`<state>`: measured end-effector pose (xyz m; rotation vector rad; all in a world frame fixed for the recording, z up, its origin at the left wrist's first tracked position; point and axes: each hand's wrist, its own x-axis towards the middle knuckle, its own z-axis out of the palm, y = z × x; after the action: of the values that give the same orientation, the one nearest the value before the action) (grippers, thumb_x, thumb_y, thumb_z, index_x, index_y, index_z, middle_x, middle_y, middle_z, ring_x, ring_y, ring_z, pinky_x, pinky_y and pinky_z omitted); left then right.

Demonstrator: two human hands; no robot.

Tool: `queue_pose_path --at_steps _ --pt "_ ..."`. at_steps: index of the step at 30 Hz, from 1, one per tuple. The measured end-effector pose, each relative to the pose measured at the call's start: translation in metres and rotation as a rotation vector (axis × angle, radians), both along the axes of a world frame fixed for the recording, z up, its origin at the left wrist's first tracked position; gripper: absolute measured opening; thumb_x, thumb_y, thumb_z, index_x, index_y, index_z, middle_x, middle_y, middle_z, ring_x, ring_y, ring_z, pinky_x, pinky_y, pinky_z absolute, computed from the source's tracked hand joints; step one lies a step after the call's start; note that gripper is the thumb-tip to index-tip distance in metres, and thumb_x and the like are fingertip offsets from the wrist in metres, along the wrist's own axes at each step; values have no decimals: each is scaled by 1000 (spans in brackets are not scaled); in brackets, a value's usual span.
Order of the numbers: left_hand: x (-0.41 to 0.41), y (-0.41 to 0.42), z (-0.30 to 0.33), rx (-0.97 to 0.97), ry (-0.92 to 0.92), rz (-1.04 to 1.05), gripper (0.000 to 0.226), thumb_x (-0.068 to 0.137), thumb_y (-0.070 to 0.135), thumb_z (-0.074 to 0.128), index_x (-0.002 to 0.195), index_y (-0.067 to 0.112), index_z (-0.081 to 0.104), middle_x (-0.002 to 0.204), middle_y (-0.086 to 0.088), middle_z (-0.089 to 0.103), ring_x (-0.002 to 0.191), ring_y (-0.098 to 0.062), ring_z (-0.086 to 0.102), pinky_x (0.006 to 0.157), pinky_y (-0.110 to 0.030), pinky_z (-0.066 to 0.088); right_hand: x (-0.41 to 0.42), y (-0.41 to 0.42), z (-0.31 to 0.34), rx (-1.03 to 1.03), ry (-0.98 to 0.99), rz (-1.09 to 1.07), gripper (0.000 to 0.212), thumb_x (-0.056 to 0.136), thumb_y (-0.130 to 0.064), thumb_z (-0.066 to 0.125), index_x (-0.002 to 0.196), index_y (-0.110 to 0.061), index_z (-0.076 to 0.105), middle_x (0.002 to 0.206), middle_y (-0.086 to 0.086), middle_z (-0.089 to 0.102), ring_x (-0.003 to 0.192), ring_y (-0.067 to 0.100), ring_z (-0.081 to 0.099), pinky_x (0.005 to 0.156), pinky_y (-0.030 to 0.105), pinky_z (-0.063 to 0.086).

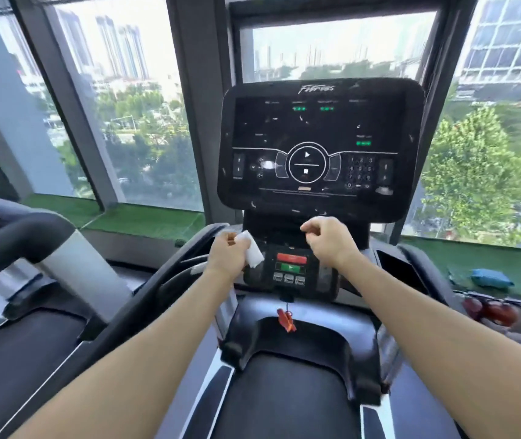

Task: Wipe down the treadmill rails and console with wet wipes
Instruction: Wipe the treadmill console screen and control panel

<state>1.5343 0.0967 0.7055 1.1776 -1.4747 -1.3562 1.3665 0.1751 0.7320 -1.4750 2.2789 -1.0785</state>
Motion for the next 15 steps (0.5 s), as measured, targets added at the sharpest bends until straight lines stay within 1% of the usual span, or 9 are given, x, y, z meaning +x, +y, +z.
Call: queue_pose_path --at_steps 2,3,5,7,8,10,12,13,15 --pt "-19 -30 12 -51 -39 24 11 82 23 61 87 17 53 83 -5 57 85 -32 60 79 -43 52 -20 -28 9 -13 13 -31 30 88 -3 49 107 -11 70 114 8 67 108 26 59 95 33 46" --pt "-27 -43 17 -77 -61 36 11 85 18 60 91 14 53 83 -3 55 82 -30 58 74 -38 51 -26 -41 12 0 18 -26 29 88 -4 49 108 -11 69 114 6 67 109 24 59 95 32 45" --pt "-43 -72 20 -117 -89 60 12 89 14 58 98 11 52 81 1 51 76 -19 50 61 -26 41 -37 -67 15 13 12 -9 29 89 -5 49 109 -12 69 114 4 67 109 21 59 93 28 45" --pt "-60 -102 22 -129 -91 95 12 89 14 57 100 12 53 80 4 50 71 -13 47 55 -18 35 -47 -91 18 8 0 0 28 91 -5 49 110 -12 68 116 2 66 109 19 58 91 24 43" --pt "-68 -115 25 -129 -79 100 10 89 13 57 97 13 53 79 4 49 69 -11 46 55 -17 34 -52 -102 20 2 -6 -1 27 91 -6 49 110 -12 68 117 1 66 108 18 59 89 22 43" --pt "-89 -147 31 -114 -11 95 6 87 10 56 86 14 52 76 4 48 71 -15 47 58 -20 36 -66 -124 25 -14 0 -21 26 91 -6 50 110 -13 68 114 1 66 100 15 61 84 21 44" --pt "-106 -174 35 -100 43 81 16 86 8 56 77 19 48 75 4 47 76 -18 49 62 -26 41 -78 -141 30 -14 44 -51 27 91 -6 50 110 -13 68 110 2 67 95 15 61 79 21 44" --pt "-114 -188 39 -96 56 68 17 85 8 56 77 20 47 76 5 47 77 -19 50 63 -27 42 -85 -150 34 -16 60 -68 28 91 -6 50 111 -13 68 108 2 67 94 16 62 76 18 44" --pt "-129 -213 52 -126 47 30 18 87 10 56 77 22 46 76 7 47 75 -16 49 58 -21 39 -99 -171 50 -19 85 -117 29 90 -5 50 112 -13 67 106 2 67 91 17 63 72 13 44"
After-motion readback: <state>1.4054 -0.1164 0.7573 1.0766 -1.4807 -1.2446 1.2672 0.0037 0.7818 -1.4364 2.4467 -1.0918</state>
